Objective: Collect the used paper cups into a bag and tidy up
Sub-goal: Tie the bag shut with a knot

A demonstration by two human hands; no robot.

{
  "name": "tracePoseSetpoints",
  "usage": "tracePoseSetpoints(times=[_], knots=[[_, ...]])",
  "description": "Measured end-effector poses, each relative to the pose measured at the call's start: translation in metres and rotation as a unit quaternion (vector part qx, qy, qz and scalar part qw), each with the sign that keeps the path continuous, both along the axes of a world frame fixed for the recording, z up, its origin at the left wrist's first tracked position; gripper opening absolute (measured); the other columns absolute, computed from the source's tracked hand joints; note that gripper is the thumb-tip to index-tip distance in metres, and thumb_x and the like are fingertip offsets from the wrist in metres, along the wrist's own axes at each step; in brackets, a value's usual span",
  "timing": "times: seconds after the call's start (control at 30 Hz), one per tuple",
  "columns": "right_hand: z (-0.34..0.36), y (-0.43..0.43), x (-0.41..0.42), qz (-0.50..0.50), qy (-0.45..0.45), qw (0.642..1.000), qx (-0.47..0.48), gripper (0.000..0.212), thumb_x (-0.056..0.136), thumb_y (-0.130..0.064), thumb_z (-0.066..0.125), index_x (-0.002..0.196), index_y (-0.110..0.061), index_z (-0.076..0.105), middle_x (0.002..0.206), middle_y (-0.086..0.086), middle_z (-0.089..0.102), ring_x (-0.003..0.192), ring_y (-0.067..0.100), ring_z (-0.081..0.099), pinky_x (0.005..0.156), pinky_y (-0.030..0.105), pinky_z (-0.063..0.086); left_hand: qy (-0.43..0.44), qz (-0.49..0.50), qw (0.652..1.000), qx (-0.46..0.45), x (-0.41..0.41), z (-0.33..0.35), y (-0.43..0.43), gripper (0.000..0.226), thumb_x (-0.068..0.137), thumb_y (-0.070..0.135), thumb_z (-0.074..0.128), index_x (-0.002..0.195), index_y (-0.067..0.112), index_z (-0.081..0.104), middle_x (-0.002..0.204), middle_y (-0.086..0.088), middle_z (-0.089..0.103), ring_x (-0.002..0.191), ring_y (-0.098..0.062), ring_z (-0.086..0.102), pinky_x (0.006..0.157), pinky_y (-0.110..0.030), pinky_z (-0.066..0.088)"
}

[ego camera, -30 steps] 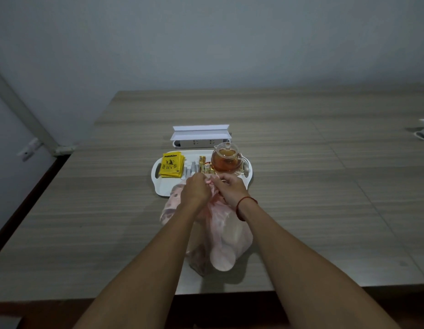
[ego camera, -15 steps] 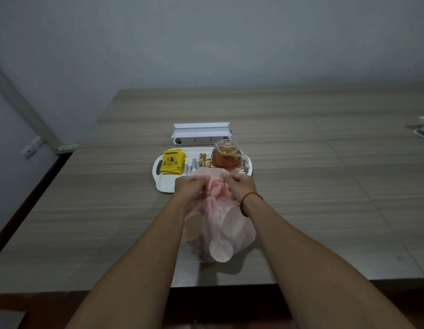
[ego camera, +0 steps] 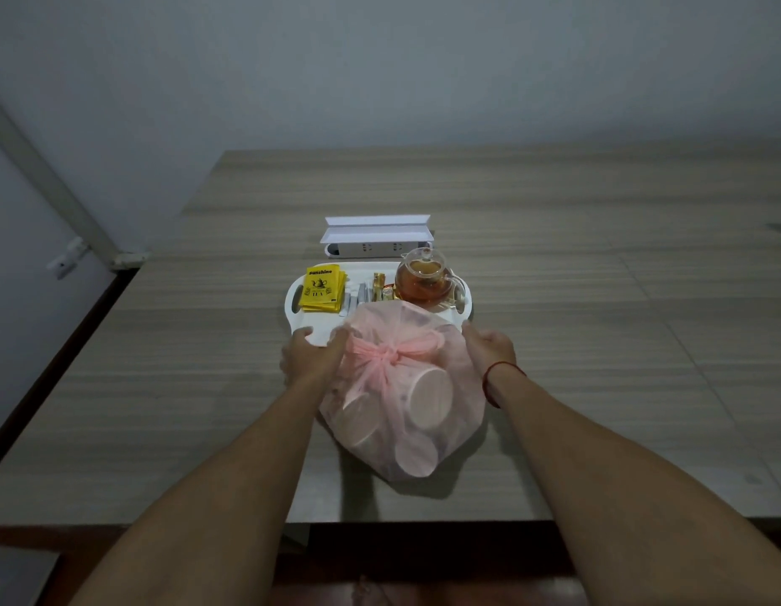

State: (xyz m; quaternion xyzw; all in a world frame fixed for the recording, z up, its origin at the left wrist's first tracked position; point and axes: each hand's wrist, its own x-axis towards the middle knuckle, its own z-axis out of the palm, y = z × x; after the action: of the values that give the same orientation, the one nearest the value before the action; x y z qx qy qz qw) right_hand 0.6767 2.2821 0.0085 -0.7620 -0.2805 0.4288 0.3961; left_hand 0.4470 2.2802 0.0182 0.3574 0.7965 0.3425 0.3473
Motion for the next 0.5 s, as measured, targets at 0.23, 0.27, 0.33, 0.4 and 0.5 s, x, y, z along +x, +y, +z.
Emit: tracePoseSetpoints(times=[0.23,0.27,0.33,0.4,0.5], knots=[[-0.017,-0.002,-0.018,0.08,0.028,0.987,-0.136,0.116,0.04,-0.082,0.059,0.133,-0.013,0.051,0.129,0.013,0.059,0.116,0.033,0.058,0.103,0.045,0.044,-0.198,0.079,0.97,-0.12,0.004,-0.034,-0.016,0.095,0.068,0.075,0.064,0.129,0.003,0.055,0.122,-0.018,0.063,0.105,-0.035,0.065,0.091,-0.046,0.055],[-0.019,-0.003,-0.019,0.077,0.026,0.987,-0.139,0.119,0.036,-0.083,0.06,0.133,-0.014,0.051,0.129,0.013,0.059,0.116,0.033,0.058,0.104,0.045,0.044,-0.187,0.091,0.972,-0.105,0.004,-0.036,-0.017,0.095,0.068,0.074,0.065,0.13,0.003,0.053,0.125,-0.018,0.062,0.108,-0.035,0.063,0.094,-0.047,0.054],[-0.02,-0.008,-0.02,0.066,0.032,0.986,-0.147,0.124,0.032,-0.083,0.062,0.134,-0.013,0.051,0.131,0.014,0.056,0.119,0.034,0.056,0.106,0.045,0.042,-0.165,0.107,0.976,-0.089,0.003,-0.033,-0.021,0.095,0.067,0.073,0.066,0.131,0.005,0.052,0.128,-0.017,0.06,0.111,-0.035,0.062,0.094,-0.045,0.053],[-0.016,-0.017,-0.02,0.053,0.051,0.987,-0.145,0.123,0.035,-0.081,0.066,0.136,-0.013,0.049,0.133,0.015,0.054,0.12,0.033,0.054,0.106,0.044,0.042,-0.158,0.103,0.979,-0.078,0.002,-0.028,-0.028,0.095,0.066,0.072,0.067,0.132,0.005,0.052,0.129,-0.017,0.059,0.11,-0.036,0.061,0.093,-0.045,0.053],[-0.006,-0.031,-0.024,0.025,0.086,0.988,-0.129,0.113,0.051,-0.071,0.073,0.141,-0.011,0.039,0.136,0.015,0.051,0.12,0.033,0.054,0.094,0.037,0.045,-0.159,0.087,0.983,-0.017,0.0,-0.015,-0.045,0.08,0.073,0.06,0.068,0.128,0.003,0.051,0.127,-0.017,0.058,0.104,-0.032,0.061,0.088,-0.042,0.054]])
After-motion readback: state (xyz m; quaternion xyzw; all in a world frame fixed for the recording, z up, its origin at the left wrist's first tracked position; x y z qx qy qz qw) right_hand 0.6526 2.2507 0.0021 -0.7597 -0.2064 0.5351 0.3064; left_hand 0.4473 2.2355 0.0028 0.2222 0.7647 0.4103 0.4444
